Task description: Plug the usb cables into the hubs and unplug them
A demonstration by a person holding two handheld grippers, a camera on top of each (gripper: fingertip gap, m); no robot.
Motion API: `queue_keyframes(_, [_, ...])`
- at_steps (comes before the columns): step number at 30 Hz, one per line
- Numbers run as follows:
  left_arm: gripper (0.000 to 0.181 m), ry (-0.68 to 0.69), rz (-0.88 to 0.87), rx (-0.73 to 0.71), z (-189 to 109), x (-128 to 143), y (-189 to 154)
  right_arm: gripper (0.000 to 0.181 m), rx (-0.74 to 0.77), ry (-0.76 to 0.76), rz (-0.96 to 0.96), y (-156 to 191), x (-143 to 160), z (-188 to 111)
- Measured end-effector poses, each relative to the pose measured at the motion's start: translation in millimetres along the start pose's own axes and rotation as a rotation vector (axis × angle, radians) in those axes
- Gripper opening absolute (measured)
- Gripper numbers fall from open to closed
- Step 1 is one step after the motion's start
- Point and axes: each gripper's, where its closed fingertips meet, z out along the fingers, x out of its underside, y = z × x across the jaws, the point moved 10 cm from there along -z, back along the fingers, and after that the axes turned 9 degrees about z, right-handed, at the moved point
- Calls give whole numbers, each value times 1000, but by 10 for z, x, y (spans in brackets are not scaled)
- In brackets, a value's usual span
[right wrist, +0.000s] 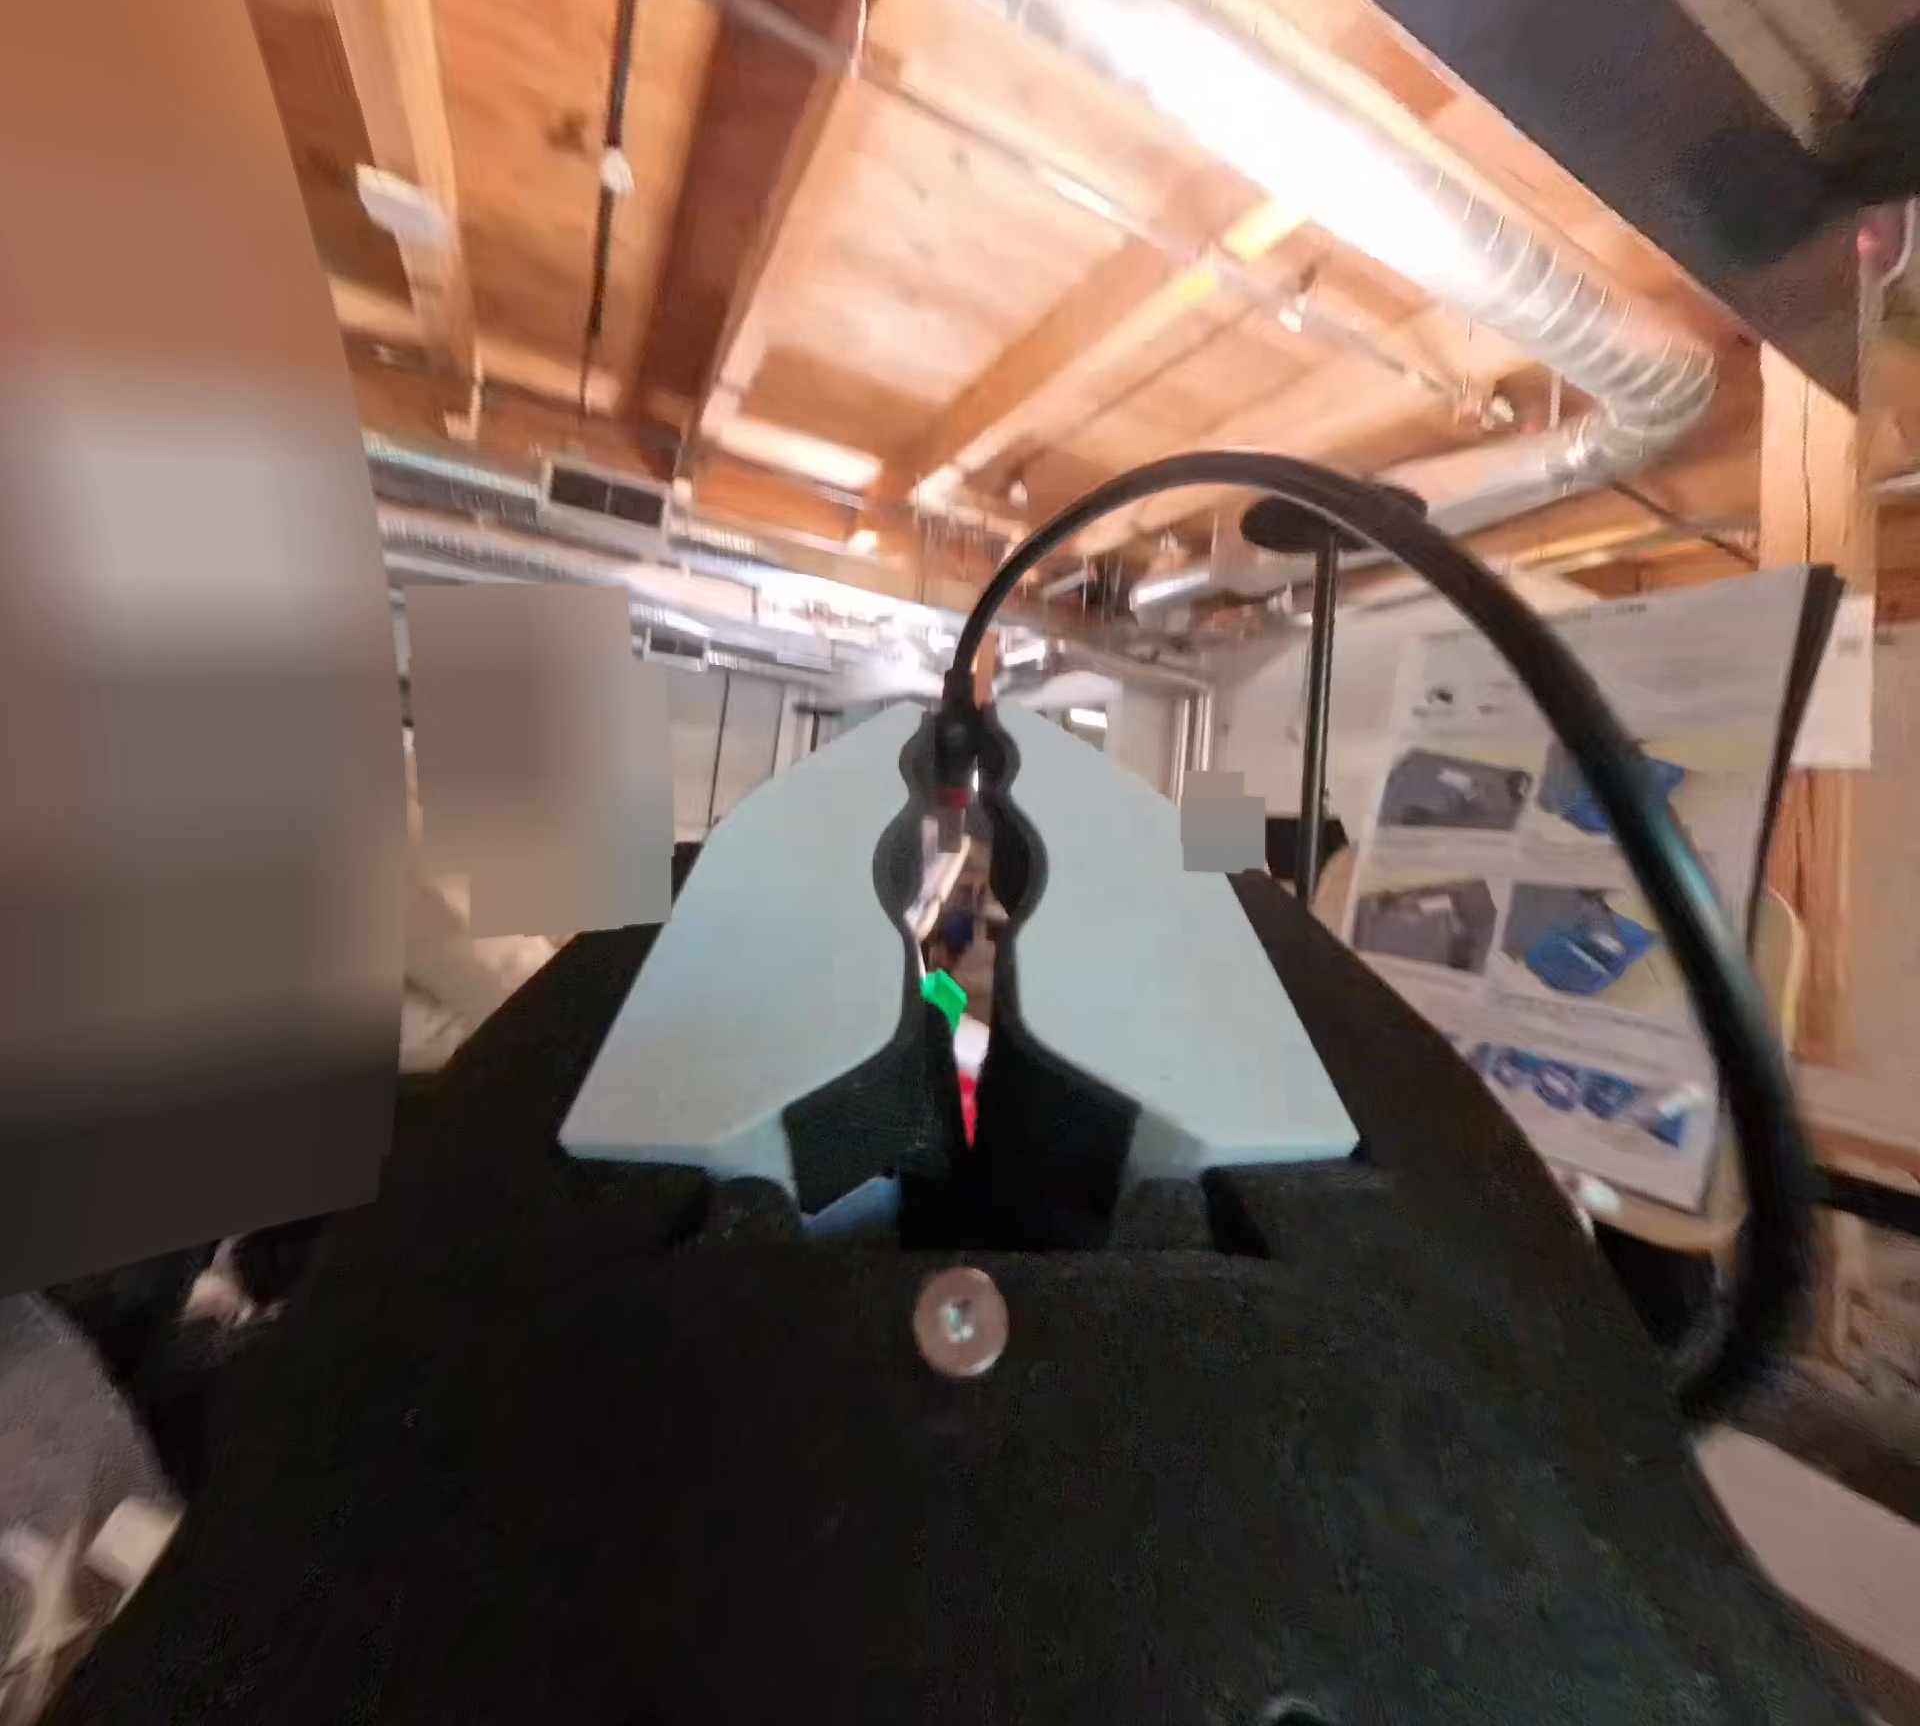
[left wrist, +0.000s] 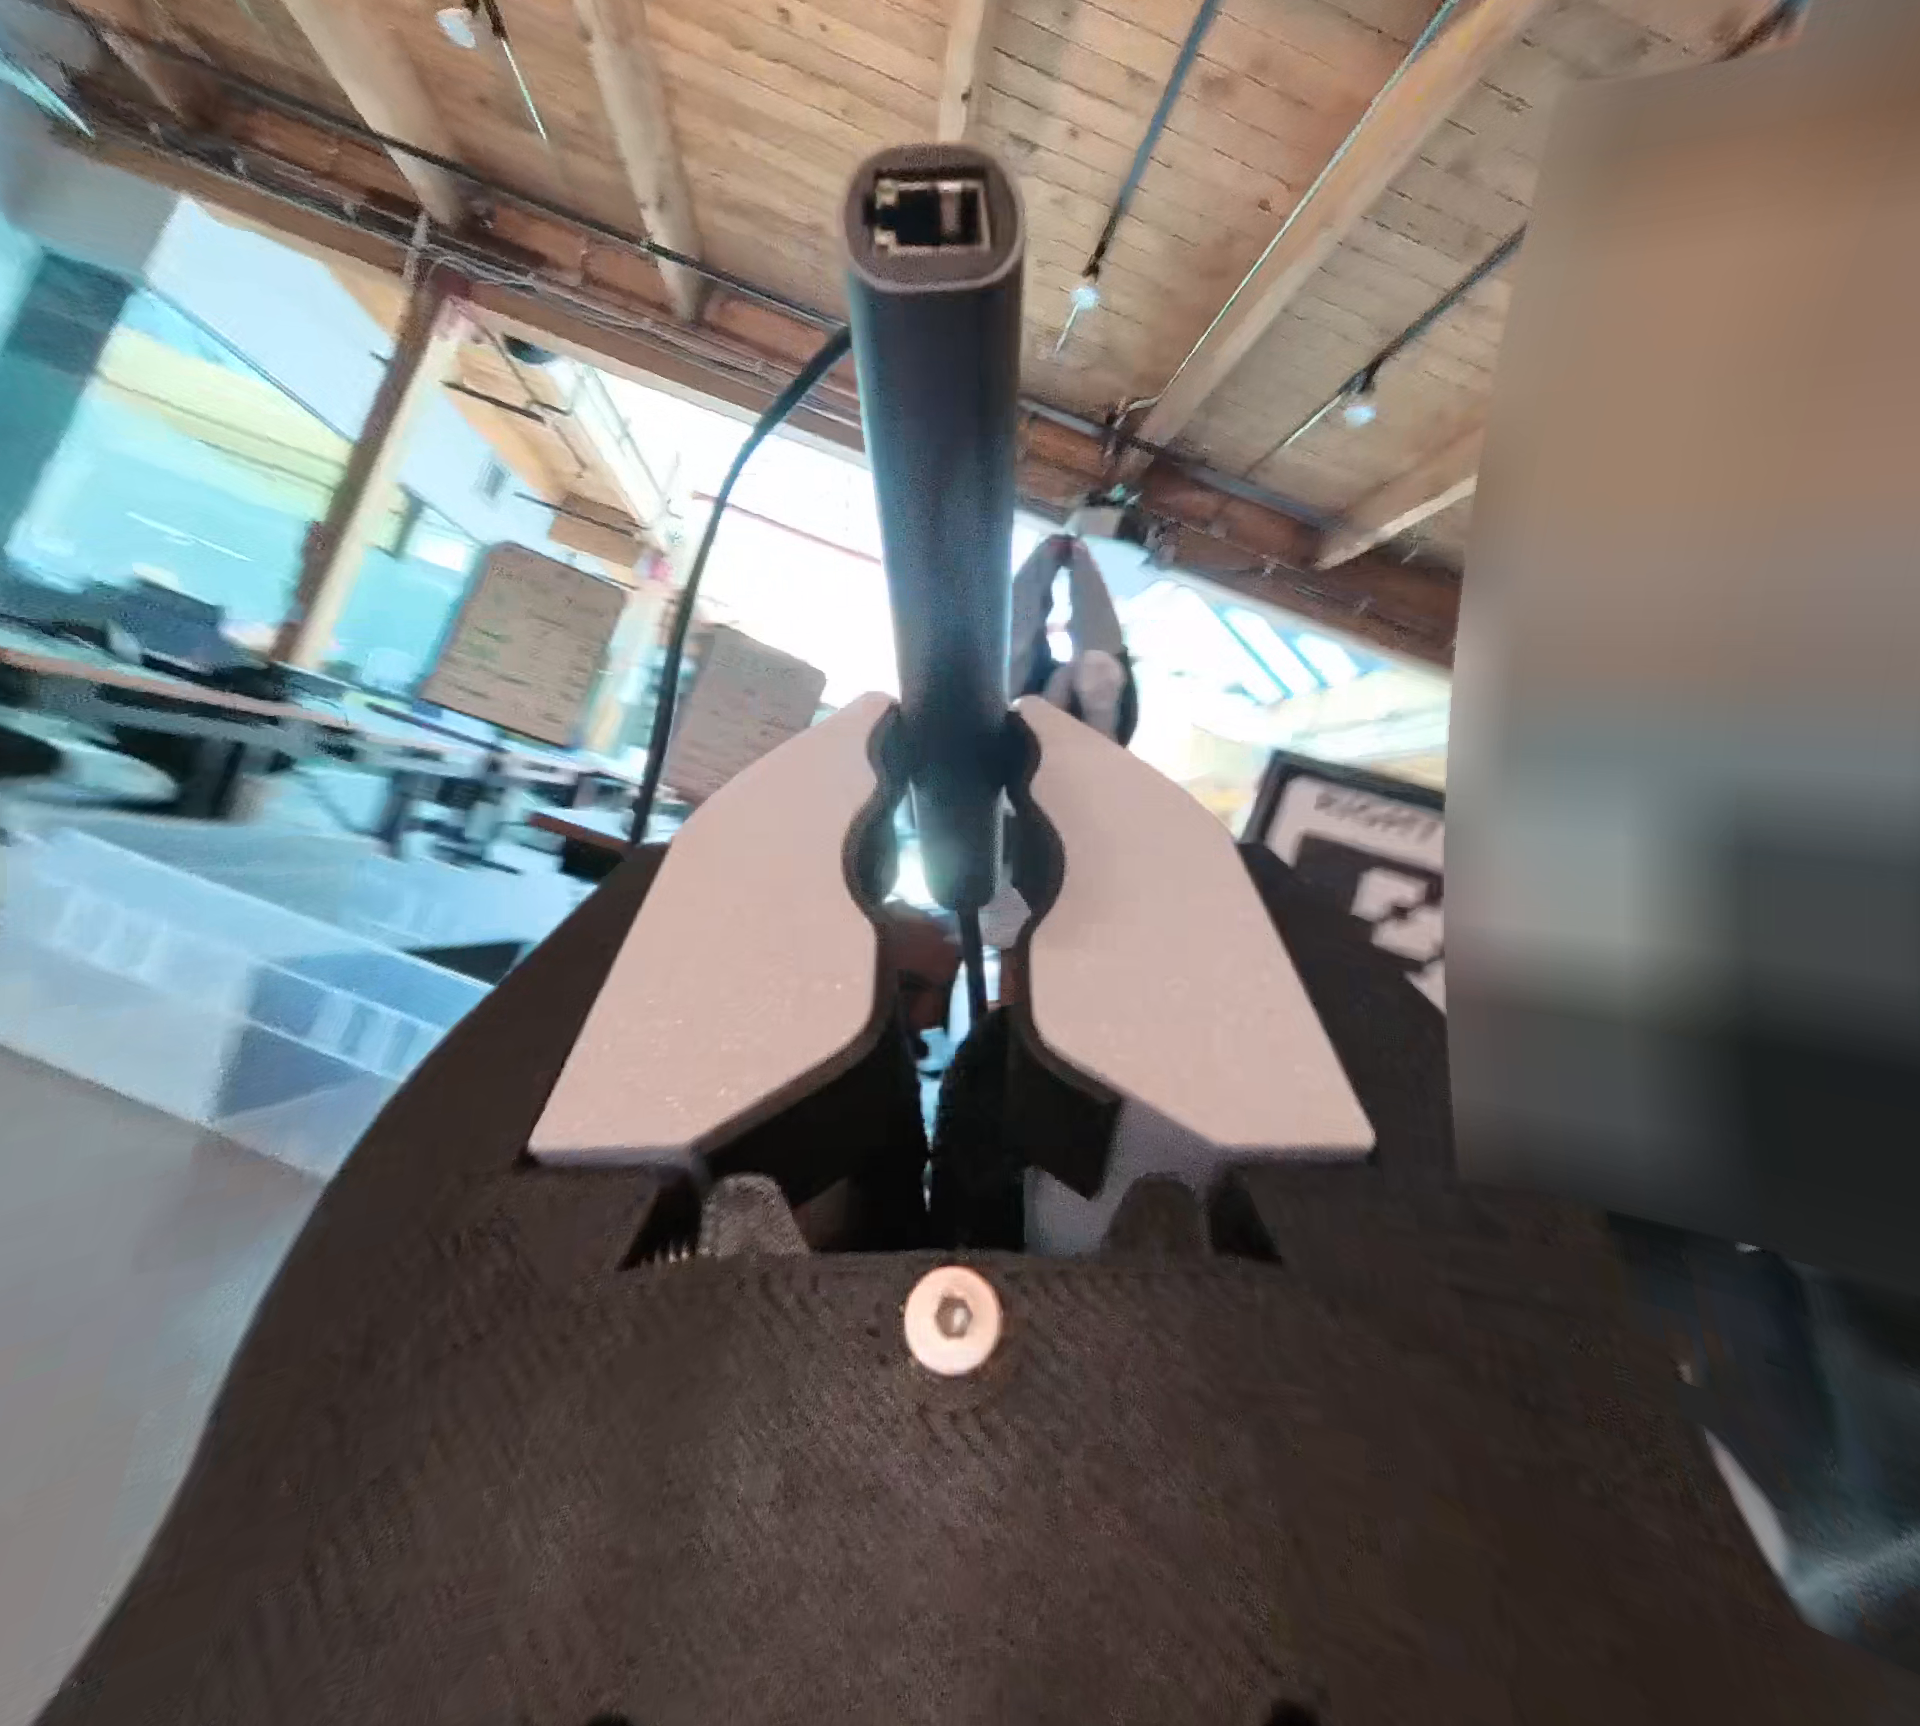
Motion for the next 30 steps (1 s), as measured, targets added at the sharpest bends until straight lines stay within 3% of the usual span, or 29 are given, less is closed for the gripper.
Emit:
queue_keyframes(1, [17, 32, 105, -18, 2, -76, 11, 7, 7, 16, 12, 9, -101, -97])
queue_keyframes(4, [17, 128, 379, -66, -93, -280, -13, 7, 81, 30, -11, -9, -310, -358])
queue_keyframes(9, [17, 293, 705, -178, -585, -300, 122, 7, 437, 416, -49, -369, -272, -724])
queue_keyframes(11, [17, 296, 606, -279, -696, -272, 203, 7, 554, 616, 1, -541, -148, -881])
queue_keyframes(14, [17, 215, 600, -223, -707, -291, 175, 8, 724, 838, 47, -792, 43, -1053])
queue_keyframes(20, [17, 265, 571, -283, -712, -250, 233, 8, 749, 1248, 62, -1121, 564, -1016])
queue_keyframes(23, [17, 276, 569, -286, -707, -237, 235, 8, 634, 1285, 7, -1120, 704, -820])
queue_keyframes(27, [17, 289, 560, -287, -700, -218, 236, 8, 461, 1110, -6, -1044, 695, -567])
queue_keyframes(30, [16, 300, 561, -287, -693, -204, 238, 8, 505, 1080, 69, -1148, 736, -600])
